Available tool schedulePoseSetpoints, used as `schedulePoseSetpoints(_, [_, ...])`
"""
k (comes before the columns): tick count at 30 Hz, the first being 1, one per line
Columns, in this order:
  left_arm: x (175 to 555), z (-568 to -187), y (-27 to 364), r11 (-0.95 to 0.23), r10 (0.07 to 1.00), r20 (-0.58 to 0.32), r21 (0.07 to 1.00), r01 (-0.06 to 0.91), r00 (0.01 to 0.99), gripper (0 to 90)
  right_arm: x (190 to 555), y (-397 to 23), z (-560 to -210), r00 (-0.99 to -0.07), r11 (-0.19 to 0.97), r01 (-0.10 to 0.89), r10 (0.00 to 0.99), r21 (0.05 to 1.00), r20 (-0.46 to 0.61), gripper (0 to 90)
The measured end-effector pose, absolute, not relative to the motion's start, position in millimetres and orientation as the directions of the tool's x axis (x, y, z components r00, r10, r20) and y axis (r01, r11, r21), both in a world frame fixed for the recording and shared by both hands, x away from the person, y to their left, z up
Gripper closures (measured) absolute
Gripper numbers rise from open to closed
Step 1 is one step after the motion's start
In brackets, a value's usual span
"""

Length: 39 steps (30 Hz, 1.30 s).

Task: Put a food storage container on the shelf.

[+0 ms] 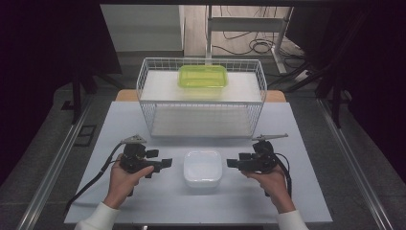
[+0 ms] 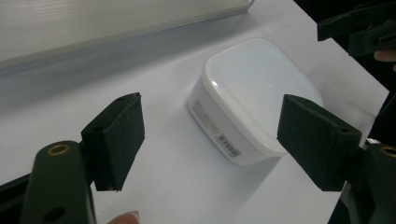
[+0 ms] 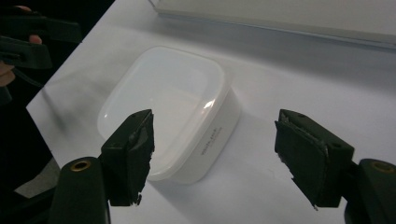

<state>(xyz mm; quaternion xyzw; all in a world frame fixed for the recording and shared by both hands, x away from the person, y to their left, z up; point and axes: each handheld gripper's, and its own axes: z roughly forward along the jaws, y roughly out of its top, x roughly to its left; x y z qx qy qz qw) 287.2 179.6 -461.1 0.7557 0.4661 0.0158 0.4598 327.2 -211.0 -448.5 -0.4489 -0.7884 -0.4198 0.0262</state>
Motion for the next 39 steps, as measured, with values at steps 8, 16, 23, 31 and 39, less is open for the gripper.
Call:
schedulePoseSetpoints(8, [288.9,-467.6,171.8,-0.117,0.693,-0.47,0.675,0.728,0.547,28.2,328.5,-206.8,-453.3,-0.591,0.232,0.744,0.665,0.626,0.456,30.7])
schedulePoseSetpoints(16, [296.3,-478.5,162.3,-0.089,0.644,-0.564,0.616,0.783,0.517,33.1,329.9,-203.8,-460.6,-0.565,0.209,0.769,0.663,0.604,0.491,34.9])
schedulePoseSetpoints(23, [301.7,-485.3,157.4,-0.062,0.623,-0.614,0.578,0.814,0.484,35.1,332.3,-202.0,-468.0,-0.546,0.192,0.788,0.656,0.585,0.521,37.7])
schedulePoseSetpoints(31, [308.9,-498.1,149.7,-0.041,0.597,-0.669,0.527,0.849,0.444,40.8,335.2,-197.3,-476.9,-0.544,0.2,0.8,0.642,0.566,0.54,42.5])
schedulePoseSetpoints(39, [313.4,-506.4,146.5,-0.031,0.572,-0.698,0.506,0.862,0.43,46.6,337.6,-195.3,-484.5,-0.528,0.193,0.814,0.638,0.548,0.56,45.7])
